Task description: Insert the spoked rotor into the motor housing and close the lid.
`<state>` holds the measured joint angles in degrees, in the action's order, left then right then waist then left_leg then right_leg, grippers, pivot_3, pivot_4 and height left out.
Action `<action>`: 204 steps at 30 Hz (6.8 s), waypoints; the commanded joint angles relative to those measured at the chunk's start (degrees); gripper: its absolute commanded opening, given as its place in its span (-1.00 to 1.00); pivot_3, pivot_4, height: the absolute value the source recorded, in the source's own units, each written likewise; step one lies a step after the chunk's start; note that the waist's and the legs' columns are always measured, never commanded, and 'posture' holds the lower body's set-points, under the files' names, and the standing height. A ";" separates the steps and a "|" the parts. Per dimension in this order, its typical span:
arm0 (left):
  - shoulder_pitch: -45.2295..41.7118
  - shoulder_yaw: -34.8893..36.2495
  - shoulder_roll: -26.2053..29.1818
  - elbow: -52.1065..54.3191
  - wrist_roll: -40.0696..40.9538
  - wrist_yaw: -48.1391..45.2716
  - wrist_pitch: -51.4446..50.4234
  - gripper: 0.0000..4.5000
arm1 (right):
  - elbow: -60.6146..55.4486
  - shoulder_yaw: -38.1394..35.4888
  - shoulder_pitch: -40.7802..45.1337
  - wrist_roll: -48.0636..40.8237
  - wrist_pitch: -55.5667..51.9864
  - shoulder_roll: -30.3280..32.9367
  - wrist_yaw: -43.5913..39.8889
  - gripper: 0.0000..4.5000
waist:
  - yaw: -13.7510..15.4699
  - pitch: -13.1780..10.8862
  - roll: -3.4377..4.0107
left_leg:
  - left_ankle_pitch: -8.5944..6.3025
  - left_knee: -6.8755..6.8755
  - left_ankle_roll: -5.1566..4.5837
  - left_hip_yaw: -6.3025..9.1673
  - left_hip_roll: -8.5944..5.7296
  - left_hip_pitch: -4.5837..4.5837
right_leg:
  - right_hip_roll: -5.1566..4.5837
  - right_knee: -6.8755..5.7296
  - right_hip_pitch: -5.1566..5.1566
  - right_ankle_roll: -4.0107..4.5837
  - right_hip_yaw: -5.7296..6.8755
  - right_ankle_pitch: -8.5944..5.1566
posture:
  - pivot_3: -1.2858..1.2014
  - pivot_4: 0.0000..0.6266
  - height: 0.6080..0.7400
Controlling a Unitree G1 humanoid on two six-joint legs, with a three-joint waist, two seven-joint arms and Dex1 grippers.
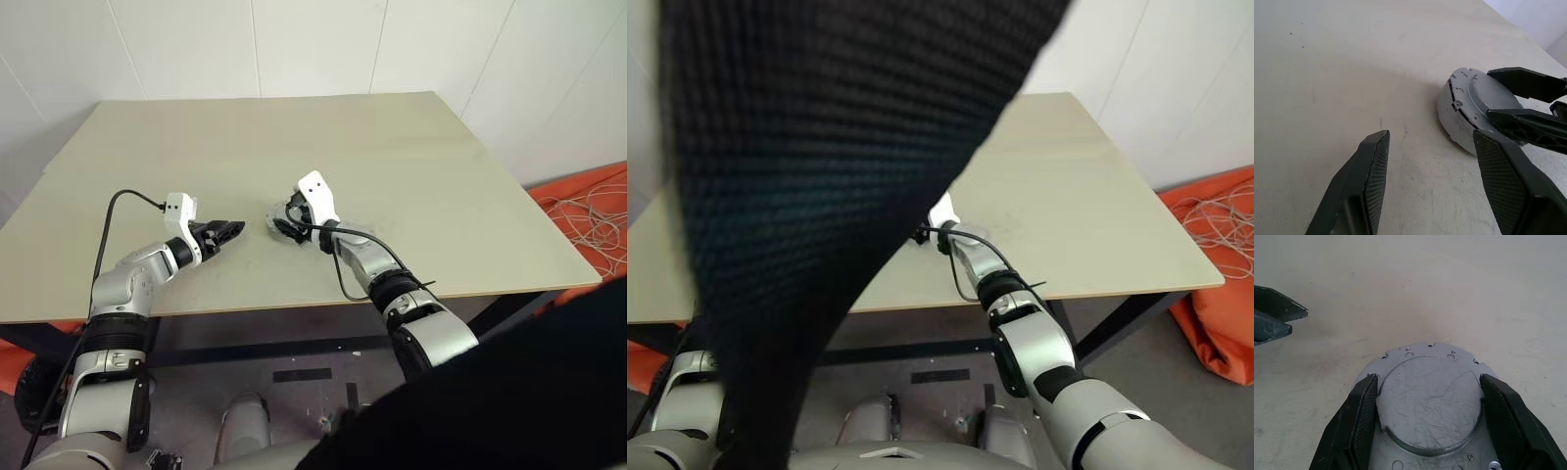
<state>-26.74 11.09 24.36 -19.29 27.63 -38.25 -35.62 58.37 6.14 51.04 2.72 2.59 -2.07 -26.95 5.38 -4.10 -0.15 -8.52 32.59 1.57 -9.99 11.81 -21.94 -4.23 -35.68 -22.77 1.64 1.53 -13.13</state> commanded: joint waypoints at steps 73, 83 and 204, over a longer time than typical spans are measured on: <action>-19.23 15.82 -16.22 -24.51 12.08 22.79 -17.91 -1.00 | -6.40 -0.73 -1.18 -3.61 -4.12 2.84 -4.72 0.85 | 0.54 0.01 0.01 | -0.09 -0.29 -0.16 0.13 -0.12 0.19 | -0.16 0.66 0.52 -0.04 0.07 -0.01 | 0.03 -1.00 1.00; -19.82 15.79 -15.93 -24.55 12.40 22.14 -18.86 -1.00 | -11.86 -2.25 -1.91 -6.47 -4.59 2.65 -7.12 0.99 | 0.46 0.01 0.01 | -0.12 -0.38 -0.19 0.12 -0.10 0.22 | -0.13 0.77 0.52 -0.05 0.08 -0.01 | 0.03 -1.00 1.00; -16.14 14.07 -12.24 -19.61 10.94 21.34 -18.92 -1.00 | -3.94 -29.22 7.88 -33.56 -47.93 -5.07 4.02 0.99 | -1.00 0.01 0.01 | 0.35 -1.27 0.56 -0.04 -0.01 0.64 | 0.05 0.88 0.43 0.05 0.02 -0.04 | 0.03 -1.00 1.00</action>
<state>-43.99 25.95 12.08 -37.97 40.08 -18.38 -53.73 54.30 -23.89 56.12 -29.47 -45.28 -4.78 -22.06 4.39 -4.09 -0.14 -8.17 31.32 2.13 -10.03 11.80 -21.29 -4.17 -34.80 -22.34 1.69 1.55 -13.17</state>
